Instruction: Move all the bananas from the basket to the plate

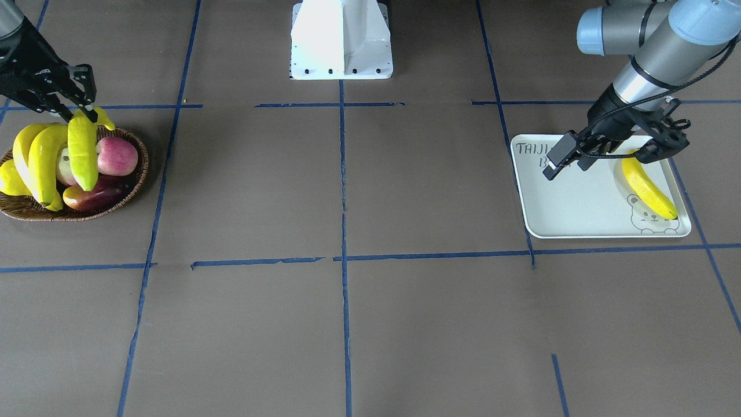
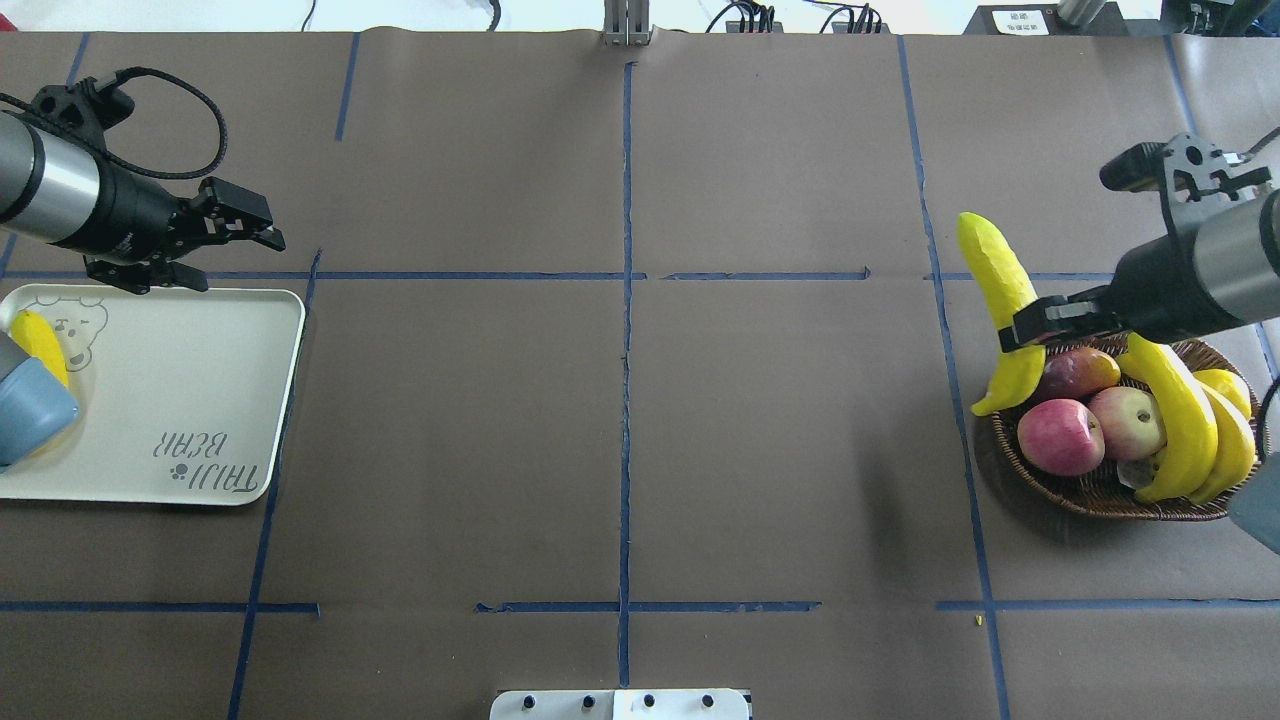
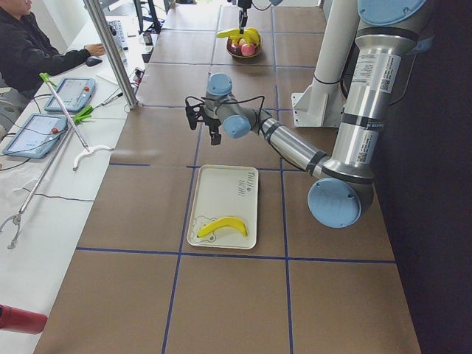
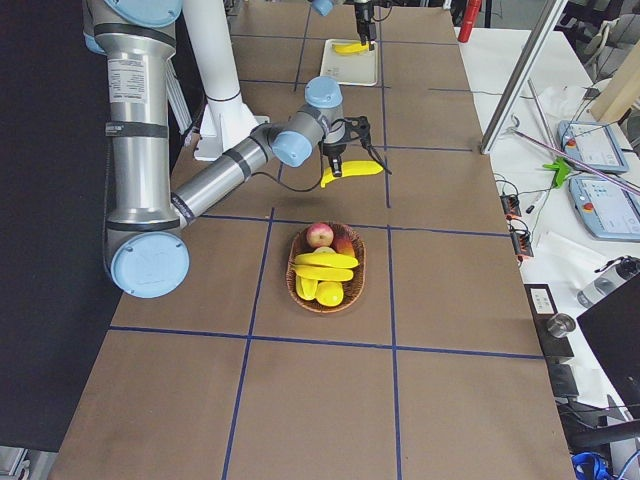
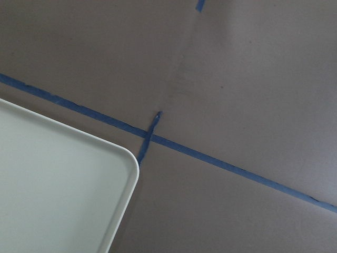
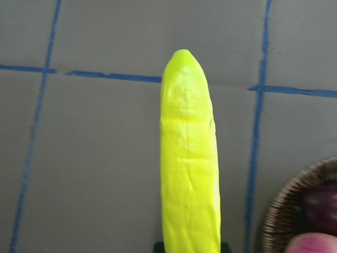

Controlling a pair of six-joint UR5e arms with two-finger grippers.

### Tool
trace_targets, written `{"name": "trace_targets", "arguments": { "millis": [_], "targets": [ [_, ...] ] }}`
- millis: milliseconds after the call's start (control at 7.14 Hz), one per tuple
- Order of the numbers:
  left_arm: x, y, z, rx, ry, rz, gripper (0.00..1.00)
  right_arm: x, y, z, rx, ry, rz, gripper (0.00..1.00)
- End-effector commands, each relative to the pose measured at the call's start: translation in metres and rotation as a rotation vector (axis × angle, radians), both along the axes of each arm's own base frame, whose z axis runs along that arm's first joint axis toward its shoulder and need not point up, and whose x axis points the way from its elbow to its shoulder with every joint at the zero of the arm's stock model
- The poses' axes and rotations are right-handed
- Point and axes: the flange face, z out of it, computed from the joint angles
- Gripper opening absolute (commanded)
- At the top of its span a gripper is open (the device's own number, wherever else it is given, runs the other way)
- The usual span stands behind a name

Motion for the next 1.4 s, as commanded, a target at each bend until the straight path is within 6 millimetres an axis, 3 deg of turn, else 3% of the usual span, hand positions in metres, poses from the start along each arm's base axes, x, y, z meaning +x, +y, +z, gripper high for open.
{"name": "trace_targets", "arguments": {
  "millis": [0, 280, 420, 560, 700, 840, 1261],
  "targets": [
    [0.026, -0.004, -0.071, -0.027, 0.129, -0.034, 0.99, -0.073, -0.001, -0.111, -0.143, -0.182, 0.06, 0.03],
    [0.044, 0.021, -0.104, 0.038, 0.311, -0.008, 0.99, -0.13, 0.036, -0.161, -0.086, -0.249, 0.083, 0.03],
    [0.04, 0.025, -0.12, 0.043, 0.383, -0.017, 0.99, -0.147, 0.052, -0.167, -0.062, -0.253, 0.09, 0.03],
    [0.043, 0.027, -0.152, 0.017, 0.442, -0.022, 0.99, -0.154, 0.06, -0.173, -0.055, -0.264, 0.072, 0.03],
    [0.083, 0.052, -0.183, -0.004, 0.488, 0.049, 0.99, -0.159, 0.069, -0.18, -0.04, -0.298, 0.05, 0.03],
    [0.107, 0.055, -0.203, -0.001, 0.506, 0.082, 0.99, -0.165, 0.078, -0.184, -0.024, -0.331, 0.039, 0.03],
    [0.132, 0.072, -0.22, 0.013, 0.527, 0.11, 0.97, -0.171, 0.086, -0.184, -0.02, -0.333, 0.034, 0.03]
  ]
}}
